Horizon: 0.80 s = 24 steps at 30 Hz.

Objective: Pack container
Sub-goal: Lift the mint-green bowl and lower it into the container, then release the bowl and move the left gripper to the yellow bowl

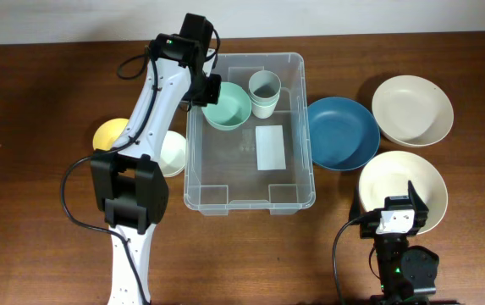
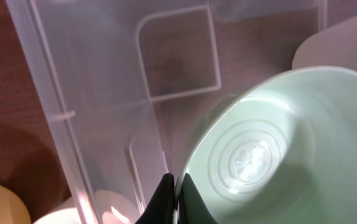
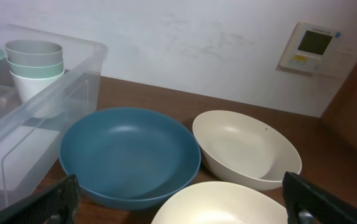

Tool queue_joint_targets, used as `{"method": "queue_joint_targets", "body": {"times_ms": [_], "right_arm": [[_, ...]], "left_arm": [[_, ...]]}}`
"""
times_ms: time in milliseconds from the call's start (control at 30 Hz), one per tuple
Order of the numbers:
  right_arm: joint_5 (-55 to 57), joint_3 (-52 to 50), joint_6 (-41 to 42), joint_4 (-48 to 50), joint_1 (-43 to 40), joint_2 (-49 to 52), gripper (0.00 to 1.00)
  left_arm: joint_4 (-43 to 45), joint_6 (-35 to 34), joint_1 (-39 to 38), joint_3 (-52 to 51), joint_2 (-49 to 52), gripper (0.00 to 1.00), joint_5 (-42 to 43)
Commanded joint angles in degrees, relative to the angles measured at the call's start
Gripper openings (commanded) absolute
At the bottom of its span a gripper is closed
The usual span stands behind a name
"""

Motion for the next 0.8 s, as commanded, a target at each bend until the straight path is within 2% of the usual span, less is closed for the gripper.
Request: {"method": "queue_joint_targets", "body": {"times_ms": [0, 33, 67, 133, 333, 767], "right_arm": [[0.90, -0.31, 0.22, -0.31, -0.39, -0.33, 0.99], [0.92, -0.31, 0.22, -0.31, -0.39, -0.33, 0.99], [0.90, -0.31, 0.22, -0.31, -0.39, -0.33, 0.99], [0.90, -0.31, 0.22, -0.31, -0.39, -0.33, 0.99], [0.90, -0.31, 0.22, -0.28, -0.39, -0.33, 0.99], [0.90, -0.31, 0.22, -0.28, -0.39, -0.33, 0.99]], "left_arm": [[0.55, -0.76, -0.07, -0.26, 0.26, 0.33, -1.16], [0.70, -0.76, -0.04, -0.26, 0.26, 0.48, -1.42], [0.94, -0.76, 0.00, -0.26, 0.26, 0.59, -1.68], [1.55, -0.76, 0.11, 0.00, 0.24, 0.67, -1.77], [1.22, -0.76, 0.59, 3.78, 0.13, 0.68, -1.75], [-6.78, -0.76, 2.43, 20.41, 0.11, 0.68, -0.09]]}}
